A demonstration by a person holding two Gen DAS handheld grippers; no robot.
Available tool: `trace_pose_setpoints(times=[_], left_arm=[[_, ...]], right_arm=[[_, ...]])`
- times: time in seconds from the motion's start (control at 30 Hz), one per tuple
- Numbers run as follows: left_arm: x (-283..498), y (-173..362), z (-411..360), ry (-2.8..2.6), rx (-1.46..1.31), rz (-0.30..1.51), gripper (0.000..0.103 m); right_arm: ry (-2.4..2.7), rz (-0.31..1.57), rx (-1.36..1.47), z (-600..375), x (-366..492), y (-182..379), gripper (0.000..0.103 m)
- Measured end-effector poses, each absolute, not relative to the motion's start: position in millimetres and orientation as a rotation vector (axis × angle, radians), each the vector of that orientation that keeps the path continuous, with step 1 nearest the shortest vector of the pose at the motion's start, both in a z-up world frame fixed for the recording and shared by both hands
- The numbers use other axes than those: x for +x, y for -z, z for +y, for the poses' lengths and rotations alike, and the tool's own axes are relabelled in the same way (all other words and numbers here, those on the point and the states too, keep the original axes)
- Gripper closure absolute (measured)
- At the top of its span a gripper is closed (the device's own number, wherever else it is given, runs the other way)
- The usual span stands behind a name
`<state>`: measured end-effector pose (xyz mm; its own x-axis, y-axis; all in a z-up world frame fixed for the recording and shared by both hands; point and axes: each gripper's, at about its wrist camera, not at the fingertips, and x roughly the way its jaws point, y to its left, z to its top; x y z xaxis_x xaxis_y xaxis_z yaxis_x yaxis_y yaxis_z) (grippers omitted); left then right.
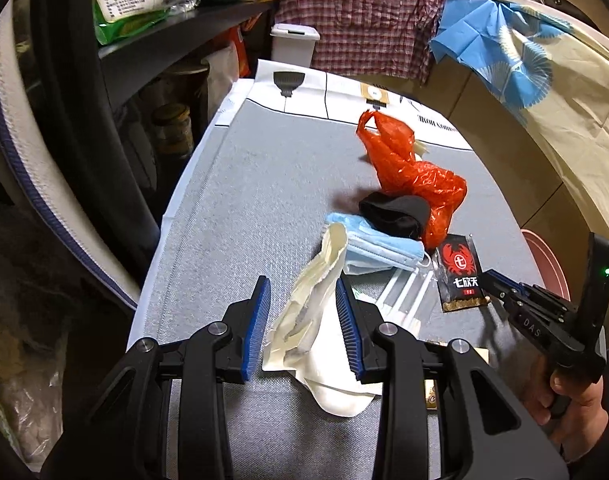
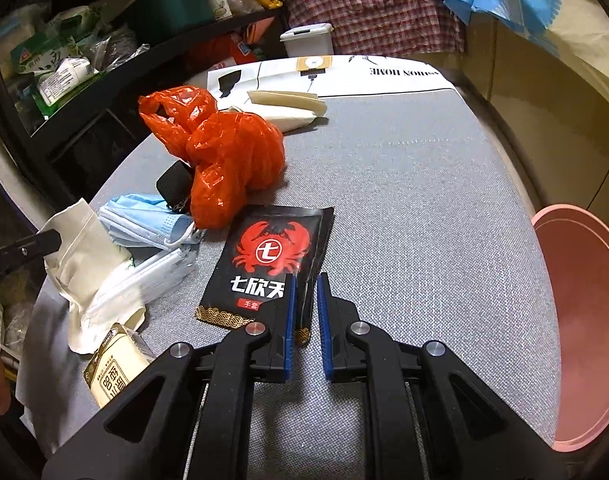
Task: Collect trash
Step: 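Grasp the black snack packet with the right tool while the left tool grasps a paper strip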
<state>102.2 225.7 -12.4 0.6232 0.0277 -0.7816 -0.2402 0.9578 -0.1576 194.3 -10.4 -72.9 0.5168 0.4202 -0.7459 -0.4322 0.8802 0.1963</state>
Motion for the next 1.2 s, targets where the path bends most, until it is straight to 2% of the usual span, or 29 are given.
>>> trace_pose_setpoints(times=[0.1, 0.17, 0.37, 0.73, 1.2], left_arm=[[103.9, 13.7, 223.5, -0.147, -0.252, 0.896, 0.07], [104.7, 13.1, 222.2, -0.146, -0.242, 0.897, 0.081], [104.8, 3.4, 219.1, -0.142, -0.225, 0.874, 0.097], [91.2, -37.4, 209.3, -0.181, -0.157, 0.74, 0.1], [72.4, -63.8, 202.9, -0.201, -0.164, 0.658, 0.1]], right_arm=[[-0.514, 0.891, -0.024, -9.5, 194.5, 72.2, 0.09], [-0.513, 0.891, -0.029, -9.4, 194.4, 72.3, 0.094], [-0.524, 0.871, -0.03, -9.8, 190.9, 67.2, 0.103], [-0.54, 0.75, -0.017, -25.7, 170.8, 31.5, 0.103], [-0.532, 0.668, 0.015, -57.8, 141.6, -2.1, 0.103]])
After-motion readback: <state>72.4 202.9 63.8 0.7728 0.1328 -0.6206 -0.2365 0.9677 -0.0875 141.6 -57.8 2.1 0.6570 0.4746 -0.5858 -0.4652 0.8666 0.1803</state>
